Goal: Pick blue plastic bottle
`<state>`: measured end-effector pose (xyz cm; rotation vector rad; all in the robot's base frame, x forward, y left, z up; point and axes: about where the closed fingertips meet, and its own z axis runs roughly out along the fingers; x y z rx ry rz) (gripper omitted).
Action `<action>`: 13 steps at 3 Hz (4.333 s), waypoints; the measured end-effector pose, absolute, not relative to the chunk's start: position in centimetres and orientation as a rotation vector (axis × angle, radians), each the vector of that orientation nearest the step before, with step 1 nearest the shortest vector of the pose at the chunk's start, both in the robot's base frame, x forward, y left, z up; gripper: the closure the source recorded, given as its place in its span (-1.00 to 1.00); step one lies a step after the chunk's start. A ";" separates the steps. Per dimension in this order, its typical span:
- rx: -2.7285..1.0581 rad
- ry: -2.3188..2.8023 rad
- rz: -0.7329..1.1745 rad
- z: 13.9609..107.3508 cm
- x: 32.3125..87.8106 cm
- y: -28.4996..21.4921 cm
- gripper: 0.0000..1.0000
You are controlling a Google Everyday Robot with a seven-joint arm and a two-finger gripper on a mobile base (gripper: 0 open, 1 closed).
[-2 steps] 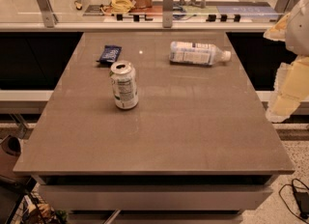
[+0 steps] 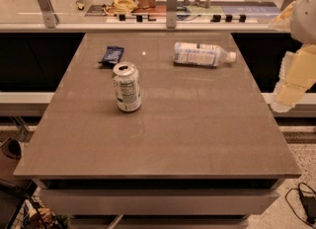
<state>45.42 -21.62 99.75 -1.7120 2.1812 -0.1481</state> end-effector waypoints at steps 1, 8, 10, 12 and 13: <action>-1.724 2.163 -0.152 101.1 48.6 -21.8 -1.00; -1.575 2.069 -0.054 95.4 67.5 -17.3 -1.00; -1.591 2.167 -0.078 90.8 70.3 -17.0 -1.00; -1.649 2.277 -0.187 87.3 72.2 -17.4 -1.00; -1.686 2.279 -0.168 85.8 73.6 -16.4 -1.00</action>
Offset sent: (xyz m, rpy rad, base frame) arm 0.0960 0.0109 0.0259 0.0007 0.0360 0.0557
